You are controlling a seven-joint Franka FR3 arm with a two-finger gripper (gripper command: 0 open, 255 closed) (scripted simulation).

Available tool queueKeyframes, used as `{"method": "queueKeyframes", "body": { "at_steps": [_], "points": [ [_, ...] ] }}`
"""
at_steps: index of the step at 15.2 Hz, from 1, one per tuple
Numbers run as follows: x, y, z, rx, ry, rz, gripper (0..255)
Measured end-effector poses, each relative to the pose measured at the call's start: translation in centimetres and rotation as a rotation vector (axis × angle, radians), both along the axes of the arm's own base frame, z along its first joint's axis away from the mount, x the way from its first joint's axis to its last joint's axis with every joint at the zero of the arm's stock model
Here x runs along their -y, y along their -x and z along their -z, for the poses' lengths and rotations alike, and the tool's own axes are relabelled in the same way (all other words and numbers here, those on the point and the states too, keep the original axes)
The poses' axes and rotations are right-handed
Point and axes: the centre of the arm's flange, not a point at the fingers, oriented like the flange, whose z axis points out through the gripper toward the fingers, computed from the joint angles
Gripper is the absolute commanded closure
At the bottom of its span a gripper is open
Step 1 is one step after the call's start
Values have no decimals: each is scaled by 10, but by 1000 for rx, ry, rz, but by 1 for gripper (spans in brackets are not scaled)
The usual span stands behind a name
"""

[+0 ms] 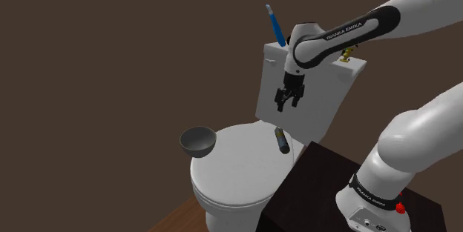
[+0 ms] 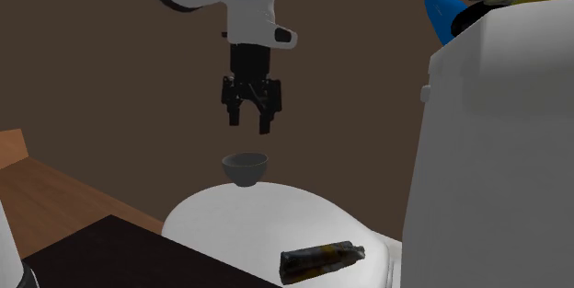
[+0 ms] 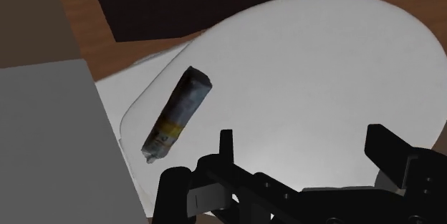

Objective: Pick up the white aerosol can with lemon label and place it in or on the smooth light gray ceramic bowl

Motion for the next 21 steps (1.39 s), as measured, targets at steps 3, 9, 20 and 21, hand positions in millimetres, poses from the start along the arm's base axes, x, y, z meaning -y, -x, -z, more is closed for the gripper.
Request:
{"method": "queueKeyframes", "body": {
  "at_steps": [3, 9, 20, 21],
  "points": [
    [16, -11, 31, -1, 12, 61, 0],
    [55, -24, 102, -4, 35, 184, 0],
    [128, -35, 222, -10, 76, 410, 0],
    [135, -39, 233, -10, 80, 430, 0]
  ]
}}
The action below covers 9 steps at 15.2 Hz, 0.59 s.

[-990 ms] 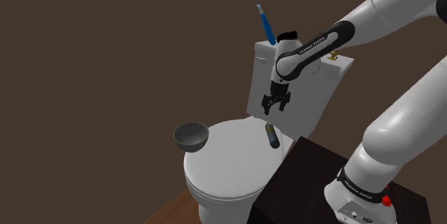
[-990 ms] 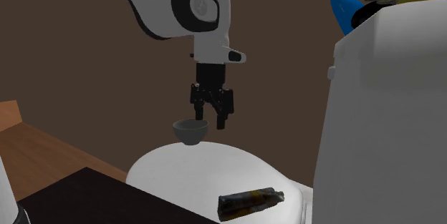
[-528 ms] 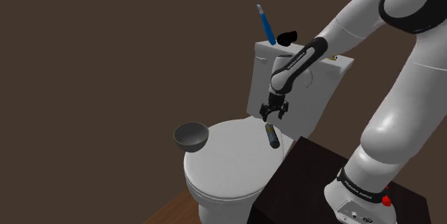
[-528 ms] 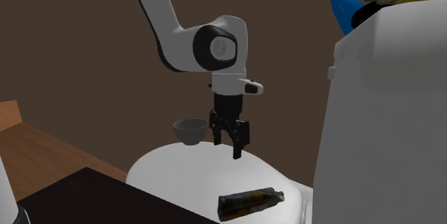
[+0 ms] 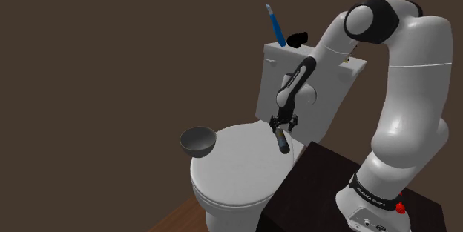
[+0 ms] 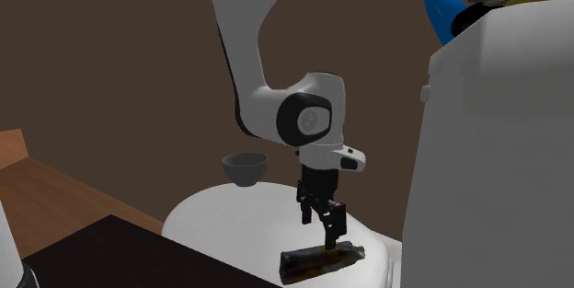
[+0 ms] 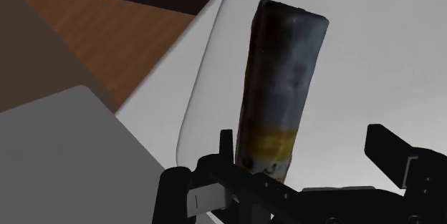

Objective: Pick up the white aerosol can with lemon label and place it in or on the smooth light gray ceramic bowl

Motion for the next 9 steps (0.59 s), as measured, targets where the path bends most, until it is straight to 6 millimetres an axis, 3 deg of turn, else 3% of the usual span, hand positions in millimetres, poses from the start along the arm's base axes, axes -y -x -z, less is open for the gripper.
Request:
{"method": "queueKeyframes", "body": {
  "at_steps": [3, 9],
  "points": [
    [11, 2, 23, -2, 6, 31, 0],
    [12, 4, 55, -2, 7, 35, 0]
  ]
}}
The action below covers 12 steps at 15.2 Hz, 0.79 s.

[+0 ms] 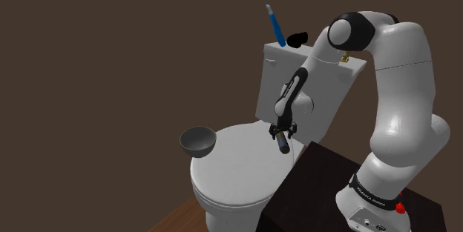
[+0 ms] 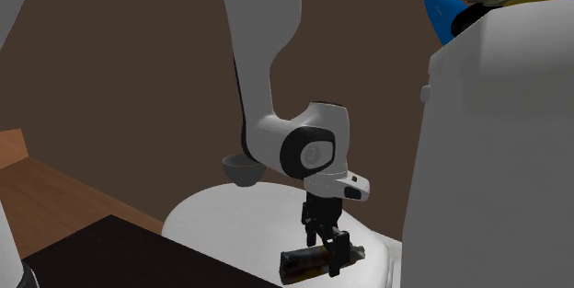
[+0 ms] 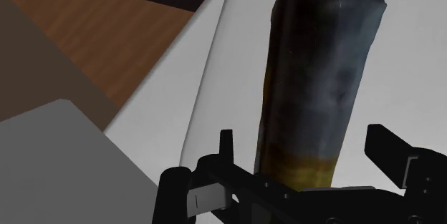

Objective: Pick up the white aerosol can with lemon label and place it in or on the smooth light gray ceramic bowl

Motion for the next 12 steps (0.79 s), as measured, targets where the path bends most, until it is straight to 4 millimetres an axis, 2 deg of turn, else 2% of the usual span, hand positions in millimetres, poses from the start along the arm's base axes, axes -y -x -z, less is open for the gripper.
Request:
{"method": "queueKeyframes", "body": {
  "at_steps": [6, 7, 12],
  "points": [
    [0, 0, 4, 0, 0, 0, 0],
    [0, 0, 4, 0, 0, 0, 255],
    [0, 0, 4, 0, 0, 0, 255]
  ]
}}
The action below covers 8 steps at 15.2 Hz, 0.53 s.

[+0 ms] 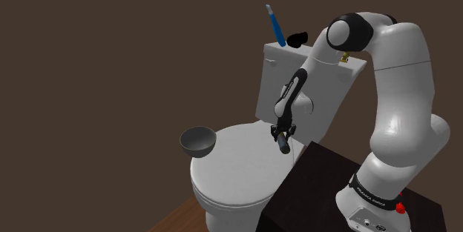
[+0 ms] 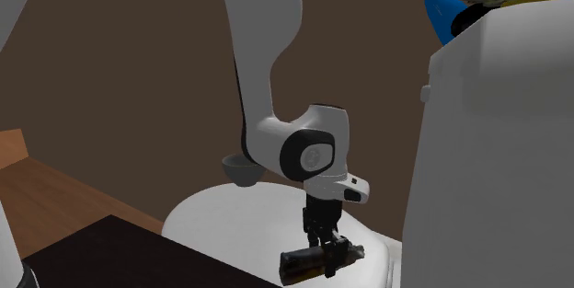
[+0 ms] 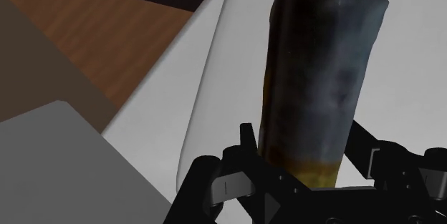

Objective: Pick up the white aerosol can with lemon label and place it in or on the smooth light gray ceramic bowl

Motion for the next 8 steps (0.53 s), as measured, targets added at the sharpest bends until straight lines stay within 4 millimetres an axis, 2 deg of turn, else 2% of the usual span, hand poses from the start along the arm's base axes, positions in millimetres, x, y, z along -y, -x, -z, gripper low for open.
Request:
{"method": "queueKeyframes", "body": {
  "at_steps": [5, 8],
  "points": [
    [0, 0, 0, 0, 0, 0, 255],
    [0, 0, -11, 0, 0, 0, 255]
  ]
}}
